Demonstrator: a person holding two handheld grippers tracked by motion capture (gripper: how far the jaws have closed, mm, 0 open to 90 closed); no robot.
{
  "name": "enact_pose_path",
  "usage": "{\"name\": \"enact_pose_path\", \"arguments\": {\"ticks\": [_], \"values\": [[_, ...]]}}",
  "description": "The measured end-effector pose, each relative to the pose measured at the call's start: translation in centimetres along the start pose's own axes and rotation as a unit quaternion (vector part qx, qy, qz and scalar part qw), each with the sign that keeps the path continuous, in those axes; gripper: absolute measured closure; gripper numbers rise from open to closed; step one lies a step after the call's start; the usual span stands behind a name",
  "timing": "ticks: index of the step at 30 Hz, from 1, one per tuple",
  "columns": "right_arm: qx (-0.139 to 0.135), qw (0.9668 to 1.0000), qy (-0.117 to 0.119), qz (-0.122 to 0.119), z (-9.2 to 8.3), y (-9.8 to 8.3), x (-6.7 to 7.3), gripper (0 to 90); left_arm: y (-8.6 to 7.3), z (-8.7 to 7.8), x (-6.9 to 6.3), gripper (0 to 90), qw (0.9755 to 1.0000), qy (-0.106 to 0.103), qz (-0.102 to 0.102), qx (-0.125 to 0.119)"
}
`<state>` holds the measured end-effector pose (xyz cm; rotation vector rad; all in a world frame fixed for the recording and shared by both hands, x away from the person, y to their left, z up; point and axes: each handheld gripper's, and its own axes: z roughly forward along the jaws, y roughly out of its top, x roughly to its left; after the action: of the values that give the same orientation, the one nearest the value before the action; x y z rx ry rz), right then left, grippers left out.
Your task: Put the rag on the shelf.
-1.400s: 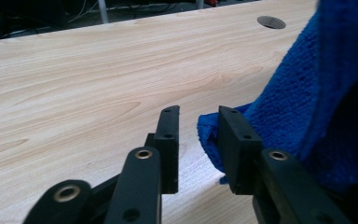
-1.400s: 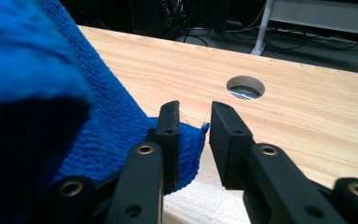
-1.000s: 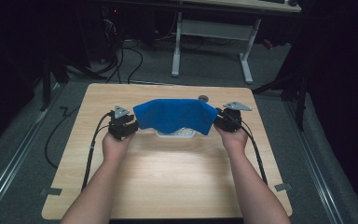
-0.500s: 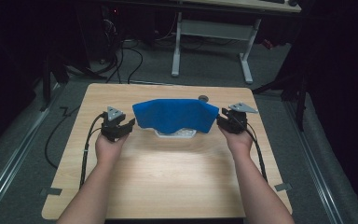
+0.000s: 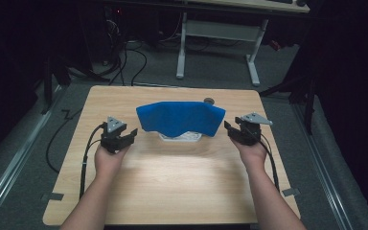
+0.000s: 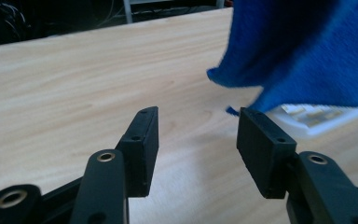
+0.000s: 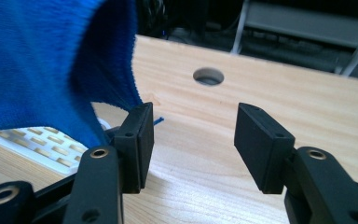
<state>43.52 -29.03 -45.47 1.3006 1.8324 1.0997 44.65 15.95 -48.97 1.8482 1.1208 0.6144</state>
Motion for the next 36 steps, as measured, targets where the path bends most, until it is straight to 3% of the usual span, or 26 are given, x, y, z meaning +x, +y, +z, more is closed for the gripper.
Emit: {"name": "enact_pose_path", "arguments": {"ticks": [4, 7, 14, 19, 26, 29, 32, 34, 36], "values": [[0.012, 0.9999, -0.003, -0.01, -0.9, -0.4, 0.3, 44.4, -1.2, -0.6, -0.4, 48.7, 0.9999, -0.003, 0.001, 0.013], [-0.006, 0.9998, 0.0, -0.017, -2.0, -0.8, 0.5, 43.9, -2.1, -1.2, -0.8, 48.6, 0.9998, -0.009, 0.002, 0.02], [-0.004, 0.9994, 0.002, -0.033, -3.6, -2.4, 1.5, 41.6, -3.8, -2.5, -1.9, 48.0, 0.9989, -0.028, 0.003, 0.038], [-0.003, 0.9986, 0.005, -0.053, -5.3, -4.7, 3.3, 39.4, -5.2, -3.9, -3.8, 47.2, 0.9977, -0.04, 0.028, 0.048], [-0.001, 0.9978, 0.026, -0.061, -6.9, -7.3, 5.3, 37.5, -7.3, -5.8, -6.5, 45.5, 0.9943, -0.067, 0.056, 0.061], [-0.001, 0.9978, 0.034, -0.056, -7.5, -8.1, 5.8, 36.2, -8.0, -6.3, -7.5, 45.1, 0.9931, -0.081, 0.048, 0.07], [0.008, 0.9971, 0.037, -0.066, -8.0, -8.8, 6.4, 34.5, -8.4, -6.8, -8.5, 44.5, 0.9911, -0.099, 0.049, 0.075], [0.02, 0.9964, 0.048, -0.067, -8.7, -10.1, 7.3, 33.4, -8.6, -7.1, -9.6, 43.7, 0.9894, -0.111, 0.058, 0.075], [0.029, 0.9956, 0.058, -0.068, -8.9, -10.6, 7.7, 33.4, -8.4, -7.0, -10.4, 43.4, 0.9877, -0.11, 0.083, 0.073]]}}
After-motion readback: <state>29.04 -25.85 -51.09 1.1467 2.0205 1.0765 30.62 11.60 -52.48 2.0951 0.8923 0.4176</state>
